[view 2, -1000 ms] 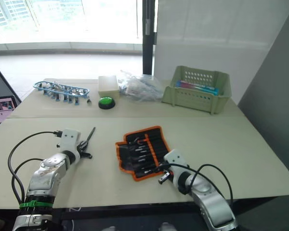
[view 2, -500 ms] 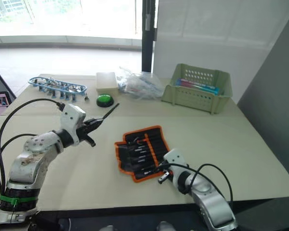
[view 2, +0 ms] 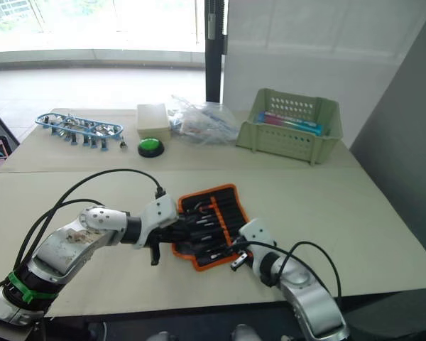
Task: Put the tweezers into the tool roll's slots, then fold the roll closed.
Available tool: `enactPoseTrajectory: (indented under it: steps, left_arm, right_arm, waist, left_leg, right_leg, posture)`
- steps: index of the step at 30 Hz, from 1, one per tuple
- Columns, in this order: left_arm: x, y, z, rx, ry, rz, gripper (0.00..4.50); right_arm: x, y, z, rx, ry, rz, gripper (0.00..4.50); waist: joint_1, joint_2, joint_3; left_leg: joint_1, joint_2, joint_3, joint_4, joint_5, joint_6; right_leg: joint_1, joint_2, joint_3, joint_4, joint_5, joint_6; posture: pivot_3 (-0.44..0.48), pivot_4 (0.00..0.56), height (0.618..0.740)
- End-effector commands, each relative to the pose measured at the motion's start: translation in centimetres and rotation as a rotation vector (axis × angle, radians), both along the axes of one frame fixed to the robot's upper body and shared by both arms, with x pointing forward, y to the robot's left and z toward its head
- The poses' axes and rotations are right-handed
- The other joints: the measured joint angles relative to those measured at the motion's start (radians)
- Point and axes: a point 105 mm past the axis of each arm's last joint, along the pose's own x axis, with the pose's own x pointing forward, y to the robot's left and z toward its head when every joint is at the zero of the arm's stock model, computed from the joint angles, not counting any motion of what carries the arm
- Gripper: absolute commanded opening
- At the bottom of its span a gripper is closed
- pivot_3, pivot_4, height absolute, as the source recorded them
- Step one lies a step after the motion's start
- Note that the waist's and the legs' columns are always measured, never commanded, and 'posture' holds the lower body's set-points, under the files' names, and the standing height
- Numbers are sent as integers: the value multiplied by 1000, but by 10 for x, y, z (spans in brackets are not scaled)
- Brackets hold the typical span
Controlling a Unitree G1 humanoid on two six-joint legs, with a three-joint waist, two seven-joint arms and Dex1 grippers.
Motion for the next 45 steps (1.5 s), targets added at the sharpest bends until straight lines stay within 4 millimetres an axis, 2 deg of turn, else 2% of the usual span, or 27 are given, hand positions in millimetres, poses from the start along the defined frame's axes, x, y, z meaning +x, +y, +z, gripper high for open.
enactPoseTrajectory:
  steps: [1,8,19,27,37,45]
  left_arm:
    - [-8,-2,6,37,-24,-52,28]
    - [-10,-2,2,83,-30,-74,28]
    - [-6,-7,-1,128,-51,-107,28]
    - [-4,-29,-3,139,-68,-167,28]
    - [7,-40,-8,155,-83,-161,28]
    - [9,-65,-10,124,-91,-203,28]
  right_arm:
    - [-20,-11,-48,-71,198,-29,0]
    - [-27,-13,-43,-65,185,-33,0]
    - [-39,-8,-47,-51,205,-35,0]
    - [-41,-8,-47,-44,207,-54,0]
    - [-43,-8,-46,-35,206,-68,0]
    - [-42,-7,-46,-32,204,-72,0]
  waist:
    - [1,0,0]
    - [7,0,0]
    - [24,0,0]
    - [26,-1,-1]
    - [27,-1,-1]
    - [27,-1,-1]
  left_leg:
    - [0,0,0,0,0,0]
    - [-3,0,0,0,-2,0]
    - [-3,0,0,0,-6,1]
    - [-3,-1,0,1,-6,1]
    - [-2,-1,0,3,-6,1]
    - [-1,-1,-1,5,-6,1]
  right_leg:
    - [0,0,0,0,0,0]
    - [0,0,0,-3,-1,2]
    - [1,1,0,-4,-3,3]
    - [2,1,0,-3,-3,4]
    - [1,1,0,4,-3,8]
    - [2,2,0,6,-3,8]
  posture:
    - [0,150,738]
    - [0,150,738]
    - [0,150,738]
    - [0,150,738]
    - [0,150,738]
    - [0,150,738]
